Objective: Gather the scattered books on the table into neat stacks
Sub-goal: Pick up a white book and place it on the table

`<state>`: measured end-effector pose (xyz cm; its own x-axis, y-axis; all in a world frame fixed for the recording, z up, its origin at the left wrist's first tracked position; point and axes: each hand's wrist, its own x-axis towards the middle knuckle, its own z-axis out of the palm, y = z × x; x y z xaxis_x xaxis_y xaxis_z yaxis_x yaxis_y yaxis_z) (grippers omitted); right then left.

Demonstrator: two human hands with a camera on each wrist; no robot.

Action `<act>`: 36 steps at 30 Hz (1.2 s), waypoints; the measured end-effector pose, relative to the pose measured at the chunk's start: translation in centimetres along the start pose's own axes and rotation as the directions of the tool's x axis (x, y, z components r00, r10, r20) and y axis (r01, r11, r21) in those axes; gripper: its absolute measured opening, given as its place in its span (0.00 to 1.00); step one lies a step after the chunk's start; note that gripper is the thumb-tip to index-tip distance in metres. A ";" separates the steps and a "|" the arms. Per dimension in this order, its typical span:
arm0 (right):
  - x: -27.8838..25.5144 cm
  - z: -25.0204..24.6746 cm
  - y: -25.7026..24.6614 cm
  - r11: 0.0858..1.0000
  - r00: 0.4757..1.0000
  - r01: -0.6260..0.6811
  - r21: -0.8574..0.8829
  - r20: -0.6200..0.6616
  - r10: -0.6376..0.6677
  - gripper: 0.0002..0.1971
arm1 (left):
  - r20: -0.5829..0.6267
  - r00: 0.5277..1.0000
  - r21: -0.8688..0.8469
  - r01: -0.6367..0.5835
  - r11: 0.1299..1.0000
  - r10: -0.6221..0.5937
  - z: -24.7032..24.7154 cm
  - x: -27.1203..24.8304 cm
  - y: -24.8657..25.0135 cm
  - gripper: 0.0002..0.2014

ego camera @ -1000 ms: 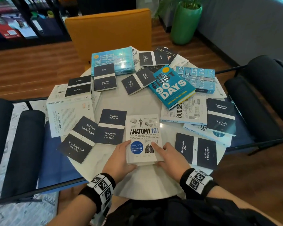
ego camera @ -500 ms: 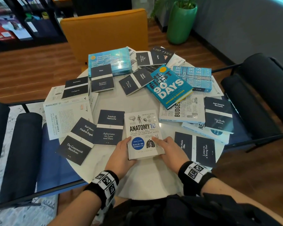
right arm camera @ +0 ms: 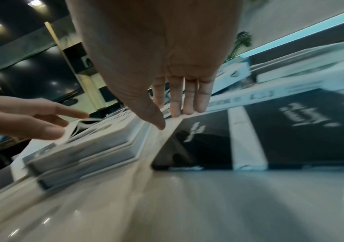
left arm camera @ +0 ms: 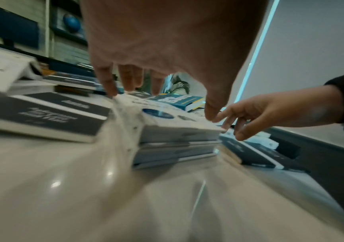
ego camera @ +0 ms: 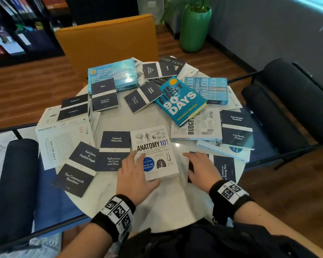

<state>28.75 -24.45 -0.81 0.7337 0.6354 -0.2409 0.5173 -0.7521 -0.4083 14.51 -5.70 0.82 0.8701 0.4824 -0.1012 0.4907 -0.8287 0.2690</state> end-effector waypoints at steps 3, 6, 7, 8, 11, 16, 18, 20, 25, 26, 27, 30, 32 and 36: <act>-0.6 -2.1 3.5 0.987 0.986 -0.159 -0.026 -0.051 0.158 0.22 | -0.112 0.976 0.038 -0.181 0.983 0.184 0.3 0.6 4.2 0.32; -1.6 -3.5 6.7 0.957 0.959 -0.282 -0.062 -0.015 0.282 0.26 | -0.037 0.953 0.137 -0.292 0.946 0.300 1.7 1.2 9.3 0.26; -2.0 -3.7 7.6 0.950 0.952 -0.305 -0.069 0.012 0.307 0.29 | 0.032 0.956 0.176 -0.294 0.939 0.293 2.2 1.4 10.8 0.28; -2.4 -3.8 8.4 0.944 0.944 -0.325 -0.061 0.042 0.328 0.33 | 0.113 0.958 0.217 -0.282 0.934 0.263 2.7 1.7 12.1 0.30; -3.2 -3.9 10.2 0.926 0.925 -0.373 0.054 0.106 0.366 0.42 | 0.284 0.952 0.364 -0.215 0.906 0.112 4.6 2.3 14.5 0.36; -3.3 -3.4 11.3 0.867 0.904 -0.428 0.255 0.107 0.414 0.47 | 0.287 0.956 0.374 -0.054 0.926 -0.061 6.6 2.2 15.9 0.40; -3.2 -3.4 11.5 0.874 0.920 -0.392 0.286 0.134 0.369 0.46 | 0.263 0.959 0.298 0.020 0.954 -0.102 6.6 2.0 16.4 0.39; -3.1 -3.7 12.0 0.873 0.930 -0.366 0.322 0.147 0.336 0.46 | 0.248 0.957 0.156 0.116 0.981 -0.152 6.1 1.9 16.9 0.35; -2.8 -4.8 13.0 0.858 0.940 -0.325 0.398 0.235 0.247 0.42 | 0.278 0.931 -0.458 0.343 0.820 -0.234 3.3 2.3 17.7 0.19; -2.8 -5.1 13.1 0.870 0.940 -0.318 0.378 0.248 0.235 0.38 | 0.280 0.934 -0.541 0.345 0.767 -0.222 2.7 2.5 17.8 0.19; -2.7 -5.7 13.1 0.889 0.941 -0.310 0.338 0.242 0.237 0.31 | 0.256 0.944 -0.591 0.323 0.739 -0.208 2.1 2.8 17.8 0.19; -1.4 -7.8 13.7 0.909 0.947 -0.321 0.264 0.062 0.316 0.15 | 0.144 0.961 -0.705 0.267 0.657 -0.236 0.7 4.4 17.4 0.22; 0.3 -9.1 14.8 0.888 0.915 -0.341 0.310 -0.108 0.389 0.13 | 0.100 0.950 -0.762 0.264 0.592 -0.295 0.1 5.7 17.2 0.22; 3.0 -9.9 17.1 0.816 0.823 -0.447 0.367 -0.188 0.535 0.28 | 0.060 0.928 -0.767 0.279 0.578 -0.368 -0.8 7.3 17.5 0.14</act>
<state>44.19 -37.13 0.15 0.9639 0.0875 -0.2514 -0.0675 -0.8332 -0.5488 29.37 -16.43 5.57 0.6297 0.7353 -0.2507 0.4910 -0.1266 0.8619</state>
